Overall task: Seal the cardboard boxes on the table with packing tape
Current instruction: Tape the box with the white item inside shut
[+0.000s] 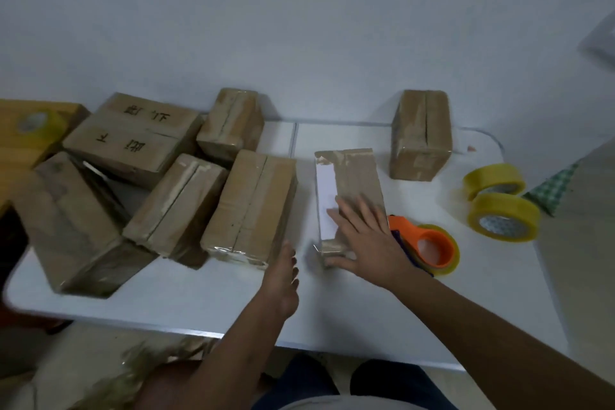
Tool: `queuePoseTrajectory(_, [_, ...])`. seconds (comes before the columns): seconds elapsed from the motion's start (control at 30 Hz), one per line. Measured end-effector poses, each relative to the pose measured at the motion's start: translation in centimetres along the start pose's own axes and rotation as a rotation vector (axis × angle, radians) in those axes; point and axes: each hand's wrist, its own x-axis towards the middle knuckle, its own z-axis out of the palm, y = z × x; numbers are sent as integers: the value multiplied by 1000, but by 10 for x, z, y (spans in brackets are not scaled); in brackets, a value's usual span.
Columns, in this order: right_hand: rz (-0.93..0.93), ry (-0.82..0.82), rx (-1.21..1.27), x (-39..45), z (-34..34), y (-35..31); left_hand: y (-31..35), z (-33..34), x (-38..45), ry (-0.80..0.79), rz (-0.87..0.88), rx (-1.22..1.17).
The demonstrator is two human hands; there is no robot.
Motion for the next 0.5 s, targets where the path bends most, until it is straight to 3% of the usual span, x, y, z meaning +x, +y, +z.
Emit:
queuePoseTrajectory(0.17, [27,-40,-228,11,16,-3,-11,-15,5,-144,4,-134])
queuePoseTrajectory(0.5, [1,-8,-221,-2,22,-4,-9,-22,15,-267,-35,-143])
